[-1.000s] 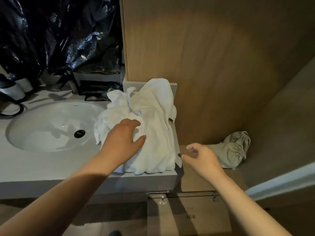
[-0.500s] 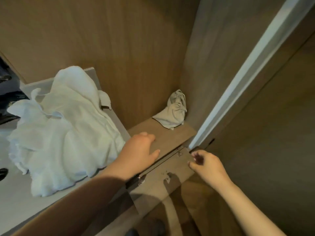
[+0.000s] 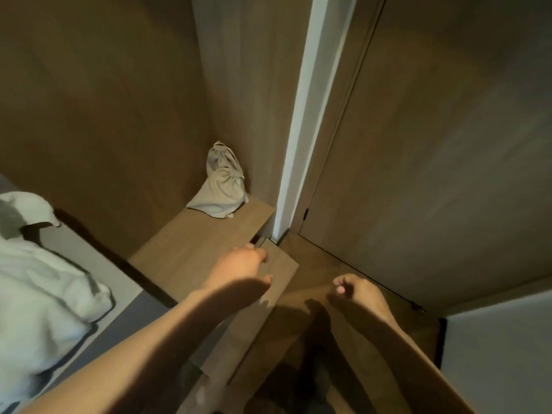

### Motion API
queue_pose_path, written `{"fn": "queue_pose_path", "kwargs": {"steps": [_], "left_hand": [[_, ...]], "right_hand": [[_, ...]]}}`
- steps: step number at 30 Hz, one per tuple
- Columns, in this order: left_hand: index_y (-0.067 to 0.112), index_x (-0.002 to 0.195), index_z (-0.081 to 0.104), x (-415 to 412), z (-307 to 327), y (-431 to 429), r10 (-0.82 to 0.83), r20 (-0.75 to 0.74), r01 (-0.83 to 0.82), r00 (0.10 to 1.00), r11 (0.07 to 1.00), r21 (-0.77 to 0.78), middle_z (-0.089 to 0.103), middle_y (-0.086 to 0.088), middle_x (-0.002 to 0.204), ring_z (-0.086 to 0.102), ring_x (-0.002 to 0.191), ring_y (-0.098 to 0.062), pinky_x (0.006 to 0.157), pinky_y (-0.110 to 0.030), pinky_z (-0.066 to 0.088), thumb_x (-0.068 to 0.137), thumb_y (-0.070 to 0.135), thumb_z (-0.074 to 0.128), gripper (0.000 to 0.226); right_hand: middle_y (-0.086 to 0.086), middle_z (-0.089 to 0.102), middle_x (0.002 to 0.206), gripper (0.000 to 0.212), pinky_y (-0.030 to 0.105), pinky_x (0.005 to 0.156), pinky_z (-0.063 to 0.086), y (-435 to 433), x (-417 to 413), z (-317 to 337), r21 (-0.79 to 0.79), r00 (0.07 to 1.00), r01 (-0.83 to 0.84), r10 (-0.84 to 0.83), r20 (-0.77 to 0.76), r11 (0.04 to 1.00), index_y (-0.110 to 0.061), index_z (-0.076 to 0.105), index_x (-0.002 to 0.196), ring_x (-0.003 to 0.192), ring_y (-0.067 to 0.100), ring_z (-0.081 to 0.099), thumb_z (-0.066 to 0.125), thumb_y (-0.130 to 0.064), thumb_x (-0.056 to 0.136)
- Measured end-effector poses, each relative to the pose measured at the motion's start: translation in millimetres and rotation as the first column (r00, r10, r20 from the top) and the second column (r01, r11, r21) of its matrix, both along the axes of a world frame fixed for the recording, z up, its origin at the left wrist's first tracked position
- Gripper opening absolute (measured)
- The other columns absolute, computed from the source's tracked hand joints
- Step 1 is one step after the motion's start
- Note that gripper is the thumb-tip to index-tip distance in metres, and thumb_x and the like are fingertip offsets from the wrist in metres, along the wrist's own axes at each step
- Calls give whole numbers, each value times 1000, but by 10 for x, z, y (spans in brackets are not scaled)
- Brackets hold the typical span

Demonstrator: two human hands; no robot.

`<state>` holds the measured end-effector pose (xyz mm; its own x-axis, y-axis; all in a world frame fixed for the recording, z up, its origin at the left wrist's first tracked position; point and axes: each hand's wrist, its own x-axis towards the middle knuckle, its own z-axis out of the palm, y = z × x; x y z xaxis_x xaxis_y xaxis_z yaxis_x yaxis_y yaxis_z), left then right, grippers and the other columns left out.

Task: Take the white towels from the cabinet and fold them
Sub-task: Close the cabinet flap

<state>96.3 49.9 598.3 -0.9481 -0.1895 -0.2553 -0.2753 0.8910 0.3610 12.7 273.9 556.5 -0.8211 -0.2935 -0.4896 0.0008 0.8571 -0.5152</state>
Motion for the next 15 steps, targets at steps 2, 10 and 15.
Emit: {"fn": "queue_pose_path", "kwargs": {"steps": [2, 10, 15], "left_hand": [[21, 128, 54, -235, -92, 136, -43, -7, 43, 999, 999, -30, 58, -2, 123, 56, 109, -20, 90, -30, 46, 93, 41, 55, 40], [20, 122, 58, -1237, -526, 628, 49, 97, -48, 994, 999, -13, 58, -2, 120, 57, 109, -20, 93, -33, 47, 93, 39, 56, 35], [23, 125, 56, -1640, -904, 834, 136, 171, -147, 976, 988, 53, 58, 1, 116, 56, 104, -17, 87, -28, 48, 92, 39, 55, 37]], "right_hand": [[0, 65, 116, 34, 20, 78, 43, 124, -253, -116, -7, 999, -28, 28, -32, 1000, -19, 60, 123, 97, 10, 58, 66, -29, 92], [1, 61, 125, 39, 28, 96, 44, 451, -1506, -465, 69, 983, -181, 180, 31, 981, -19, 56, 130, 114, 17, 57, 61, -36, 94], [0, 61, 116, 33, 27, 94, 45, 374, -2101, -770, 86, 953, -301, 296, 66, 950, -17, 58, 125, 106, 12, 56, 60, -33, 96]]}}
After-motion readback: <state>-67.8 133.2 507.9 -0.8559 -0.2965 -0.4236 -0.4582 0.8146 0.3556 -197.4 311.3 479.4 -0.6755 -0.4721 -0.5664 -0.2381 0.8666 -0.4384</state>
